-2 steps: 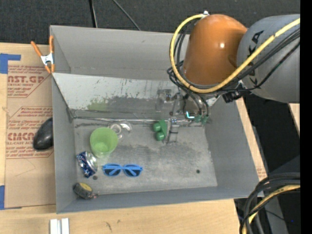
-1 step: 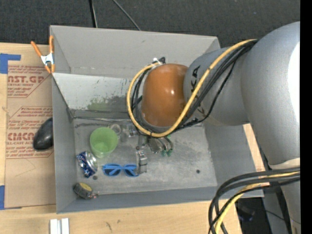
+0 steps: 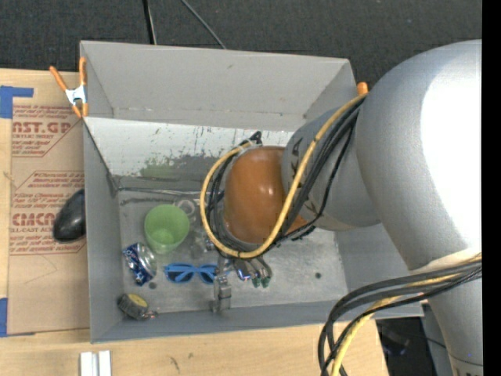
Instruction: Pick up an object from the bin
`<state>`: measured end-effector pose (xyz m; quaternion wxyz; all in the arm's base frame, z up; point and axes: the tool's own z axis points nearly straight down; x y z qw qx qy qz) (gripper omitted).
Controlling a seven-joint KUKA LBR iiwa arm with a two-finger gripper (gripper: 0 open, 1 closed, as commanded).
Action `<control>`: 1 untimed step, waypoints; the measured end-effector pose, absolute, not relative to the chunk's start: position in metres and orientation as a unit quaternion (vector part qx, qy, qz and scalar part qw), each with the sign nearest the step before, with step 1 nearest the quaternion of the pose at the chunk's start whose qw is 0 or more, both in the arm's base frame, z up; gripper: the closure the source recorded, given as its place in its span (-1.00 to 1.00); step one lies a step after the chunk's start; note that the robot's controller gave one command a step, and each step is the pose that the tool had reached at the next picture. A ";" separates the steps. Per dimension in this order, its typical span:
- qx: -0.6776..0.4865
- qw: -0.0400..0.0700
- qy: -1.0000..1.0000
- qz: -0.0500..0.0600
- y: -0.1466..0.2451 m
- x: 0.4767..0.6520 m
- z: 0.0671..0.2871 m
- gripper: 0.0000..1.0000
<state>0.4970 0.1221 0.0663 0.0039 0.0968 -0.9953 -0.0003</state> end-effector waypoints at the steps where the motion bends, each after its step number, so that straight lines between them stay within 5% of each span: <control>1: 0.096 0.000 -0.995 -0.001 0.122 0.500 0.070 1.00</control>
Offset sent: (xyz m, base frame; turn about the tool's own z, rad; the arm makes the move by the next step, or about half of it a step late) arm 0.0000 0.0000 0.0000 0.0000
